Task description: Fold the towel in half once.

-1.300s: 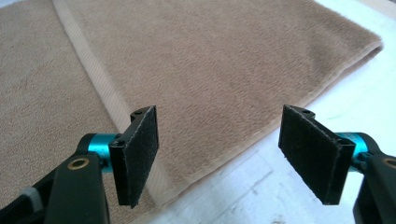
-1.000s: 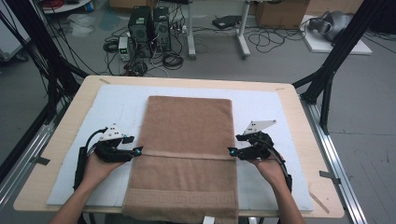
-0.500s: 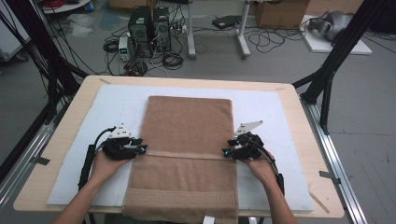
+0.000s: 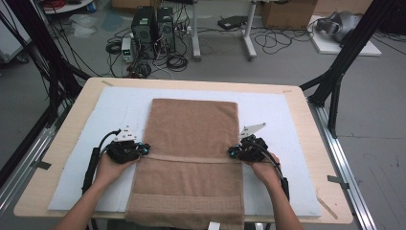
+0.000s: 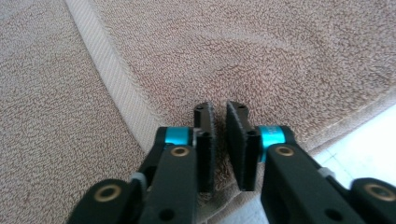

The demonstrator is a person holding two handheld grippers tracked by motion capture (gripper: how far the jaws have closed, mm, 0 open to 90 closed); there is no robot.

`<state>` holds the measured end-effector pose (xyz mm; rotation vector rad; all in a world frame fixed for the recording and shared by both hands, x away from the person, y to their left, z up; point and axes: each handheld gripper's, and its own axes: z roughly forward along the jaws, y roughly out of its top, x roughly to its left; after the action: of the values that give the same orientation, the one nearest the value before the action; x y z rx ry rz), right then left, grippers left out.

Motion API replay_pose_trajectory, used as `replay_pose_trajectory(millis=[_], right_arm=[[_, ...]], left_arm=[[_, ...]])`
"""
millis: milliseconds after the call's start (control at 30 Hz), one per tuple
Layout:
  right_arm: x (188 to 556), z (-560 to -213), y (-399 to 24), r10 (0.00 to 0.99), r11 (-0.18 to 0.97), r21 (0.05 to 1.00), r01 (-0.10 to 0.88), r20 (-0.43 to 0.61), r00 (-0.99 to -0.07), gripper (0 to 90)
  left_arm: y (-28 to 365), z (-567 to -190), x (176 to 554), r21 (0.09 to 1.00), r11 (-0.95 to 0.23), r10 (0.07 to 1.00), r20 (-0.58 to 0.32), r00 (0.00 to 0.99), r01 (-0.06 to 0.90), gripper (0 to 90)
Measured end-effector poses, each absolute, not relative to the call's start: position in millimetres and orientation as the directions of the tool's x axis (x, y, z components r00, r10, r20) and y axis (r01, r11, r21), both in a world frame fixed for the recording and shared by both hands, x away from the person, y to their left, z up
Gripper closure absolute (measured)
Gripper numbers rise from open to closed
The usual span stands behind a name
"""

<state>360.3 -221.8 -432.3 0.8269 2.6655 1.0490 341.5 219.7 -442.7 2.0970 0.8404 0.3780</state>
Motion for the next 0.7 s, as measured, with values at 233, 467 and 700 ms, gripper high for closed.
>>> replay_pose_trajectory(millis=[233, 467, 700], right_arm=[[358, -424, -226, 0.545, 0.575, 0.696, 0.431, 0.067, -0.836, 85.3], [348, -409, -227, 0.496, 0.573, 0.715, 0.400, 0.086, -0.864, 85.2], [325, -402, -230, 0.450, 0.588, 0.724, 0.359, 0.076, -0.890, 85.2]], left_arm=[[225, -431, 337, 0.813, -0.401, 0.680, -0.044, 0.731, 0.423, 86.8], [230, -419, 322, 0.834, -0.383, 0.674, -0.042, 0.738, 0.397, 86.9], [235, -413, 301, 0.841, -0.390, 0.660, -0.030, 0.751, 0.376, 86.9]])
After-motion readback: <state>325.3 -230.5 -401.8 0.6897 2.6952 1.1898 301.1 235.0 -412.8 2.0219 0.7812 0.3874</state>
